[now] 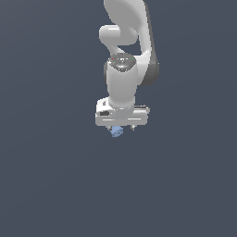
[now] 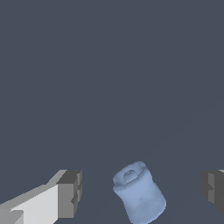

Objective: Pick up the object and move it to a goal position.

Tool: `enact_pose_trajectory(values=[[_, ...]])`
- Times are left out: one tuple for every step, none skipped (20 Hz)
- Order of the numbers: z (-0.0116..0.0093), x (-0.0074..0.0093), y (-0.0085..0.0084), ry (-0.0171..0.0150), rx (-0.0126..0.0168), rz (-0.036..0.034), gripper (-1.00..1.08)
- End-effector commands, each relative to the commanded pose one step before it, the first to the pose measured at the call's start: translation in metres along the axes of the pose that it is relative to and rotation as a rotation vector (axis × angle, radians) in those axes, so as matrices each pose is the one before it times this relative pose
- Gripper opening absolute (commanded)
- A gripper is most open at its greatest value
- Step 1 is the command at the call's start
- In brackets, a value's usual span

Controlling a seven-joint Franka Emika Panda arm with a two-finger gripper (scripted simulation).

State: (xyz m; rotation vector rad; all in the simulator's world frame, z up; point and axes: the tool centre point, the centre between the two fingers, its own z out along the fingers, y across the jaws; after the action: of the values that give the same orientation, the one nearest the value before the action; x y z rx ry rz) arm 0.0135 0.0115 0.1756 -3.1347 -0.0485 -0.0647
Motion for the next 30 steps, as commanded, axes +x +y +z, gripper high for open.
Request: enact_pose_trajectory(values=[[0.00189,-0.00164,0.00075,-0.00121,-0.00024,-0.00944,1.0],[0.00119,-0.00108,0.00044,-0.00061,-0.00012,-0.0067,1.0],[0.00144,-0.00131,0.00055,-0.0007,-0.00021,-0.00799,1.0],[0.00169,-0.00153,0.00064,-0.00078,-0.00029,-0.00928,1.0],[0.00193,-0.00176,0.00069,-0.00088,-0.00036,-0.01059,1.0],[0.00214,-0.00198,0.00075,-0.00098,-0.00038,-0.01179,1.0],[0.00234,-0.00221,0.00078,-0.00109,-0.00035,-0.01303,1.0],[0.00255,-0.00245,0.0008,-0.00121,-0.00033,-0.01431,1.0],[0.00276,-0.0027,0.00081,-0.00132,-0.00031,-0.01558,1.0],[0.00297,-0.00296,0.0008,-0.00143,-0.0003,-0.01691,1.0],[0.00318,-0.00323,0.00078,-0.00154,-0.00027,-0.01823,1.0],[0.00338,-0.0035,0.00074,-0.00164,-0.00021,-0.01955,1.0],[0.00357,-0.00378,0.00067,-0.00175,-0.00015,-0.02089,1.0],[0.00376,-0.00407,0.00059,-0.00185,-0.00007,-0.02224,1.0],[0.00395,-0.00436,0.00047,-0.00194,0.00002,-0.0236,1.0],[0.00413,-0.00466,0.00032,-0.00203,0.00014,-0.02497,1.0],[0.00417,-0.0048,0.00015,-0.00204,0.00026,-0.02552,1.0],[0.00396,-0.00465,-0.00005,-0.00193,0.00036,-0.02459,1.0],[0.0037,-0.00443,-0.0002,-0.0018,0.00044,-0.02328,1.0],[0.00346,-0.00419,-0.00035,-0.00166,0.0005,-0.022,1.0],[0.00321,-0.00395,-0.00045,-0.00153,0.00055,-0.02068,1.0],[0.00298,-0.0037,-0.00055,-0.0014,0.00058,-0.01937,1.0],[0.00274,-0.00345,-0.00061,-0.00128,0.00059,-0.01806,1.0],[0.00252,-0.0032,-0.00065,-0.00115,0.0006,-0.01672,1.0],[0.0023,-0.00294,-0.00068,-0.00104,0.00059,-0.01541,1.0],[0.00208,-0.00268,-0.00068,-0.00093,0.00057,-0.01408,1.0],[0.00187,-0.00242,-0.00067,-0.00082,0.00055,-0.01275,1.0],[0.00166,-0.00216,-0.00064,-0.00072,0.00051,-0.01142,1.0],[0.00146,-0.00191,-0.00059,-0.00063,0.00047,-0.01007,1.0],[0.00126,-0.00165,-0.00054,-0.00053,0.00042,-0.00874,1.0]])
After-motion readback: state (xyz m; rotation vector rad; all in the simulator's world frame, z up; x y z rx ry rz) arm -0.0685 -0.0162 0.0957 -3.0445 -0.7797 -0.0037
